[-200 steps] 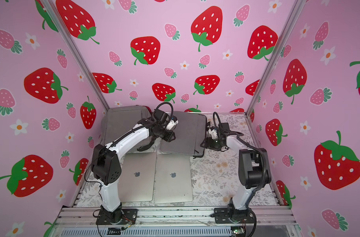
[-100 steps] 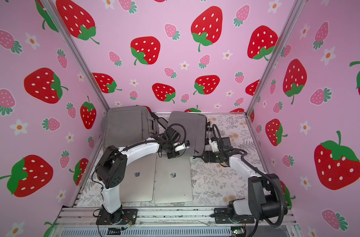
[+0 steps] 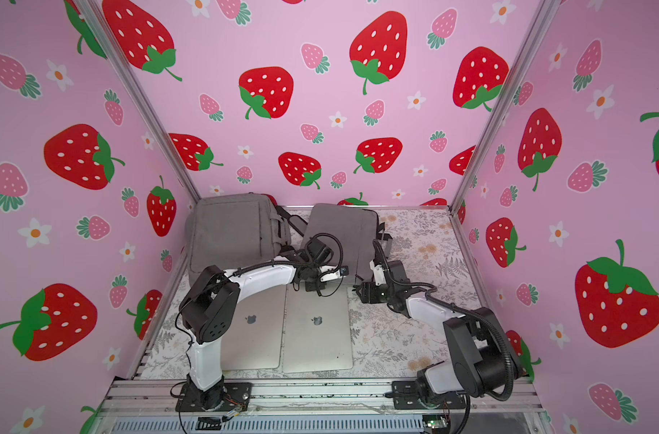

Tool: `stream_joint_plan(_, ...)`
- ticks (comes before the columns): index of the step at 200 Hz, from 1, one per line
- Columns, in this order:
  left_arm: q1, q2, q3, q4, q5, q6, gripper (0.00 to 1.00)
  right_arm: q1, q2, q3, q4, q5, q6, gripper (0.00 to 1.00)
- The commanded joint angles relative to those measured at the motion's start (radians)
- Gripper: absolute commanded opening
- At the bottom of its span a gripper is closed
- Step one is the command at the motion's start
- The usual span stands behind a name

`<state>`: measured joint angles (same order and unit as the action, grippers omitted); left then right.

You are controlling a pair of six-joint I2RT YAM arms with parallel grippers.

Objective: Open the zippered laptop bag and take out the laptop
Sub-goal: Unzip the zipper on the zippered laptop bag.

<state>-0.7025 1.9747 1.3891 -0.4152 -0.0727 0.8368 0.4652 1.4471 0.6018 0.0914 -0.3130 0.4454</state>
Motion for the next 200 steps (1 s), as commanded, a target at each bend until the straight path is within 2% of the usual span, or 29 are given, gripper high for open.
stream_joint_plan(1, 0.005, 0.019, 0.017, 0.019, -0.053, 0.014, 0.08, 0.024, 0.03, -0.01, 0.085, 0.012, 0.07, 0.63)
stream_joint_plan(15, 0.005, 0.017, 0.048, -0.008, -0.043, -0.007, 0.0, 0.04, 0.044, -0.015, 0.097, 0.019, 0.078, 0.59)
stream_joint_plan(57, 0.005, -0.014, 0.092, -0.062, 0.005, -0.055, 0.0, 0.065, 0.046, -0.067, 0.238, 0.052, 0.134, 0.52)
stream_joint_plan(65, 0.005, -0.02, 0.101, -0.072, 0.017, -0.07, 0.0, 0.071, 0.052, -0.075, 0.278, 0.055, 0.141, 0.49)
stream_joint_plan(115, 0.004, -0.046, 0.138, -0.124, 0.076, -0.122, 0.0, 0.085, 0.107, -0.092, 0.438, 0.109, 0.096, 0.4)
stream_joint_plan(128, 0.004, -0.045, 0.145, -0.132, 0.085, -0.132, 0.0, 0.096, 0.129, -0.07, 0.43, 0.105, 0.07, 0.39)
stream_joint_plan(152, 0.005, -0.042, 0.161, -0.148, 0.096, -0.149, 0.0, 0.113, 0.124, -0.076, 0.435, 0.185, 0.053, 0.39)
stream_joint_plan(200, 0.004, -0.039, 0.166, -0.168, 0.103, -0.163, 0.0, 0.118, 0.075, -0.094, 0.426, 0.293, 0.045, 0.33)
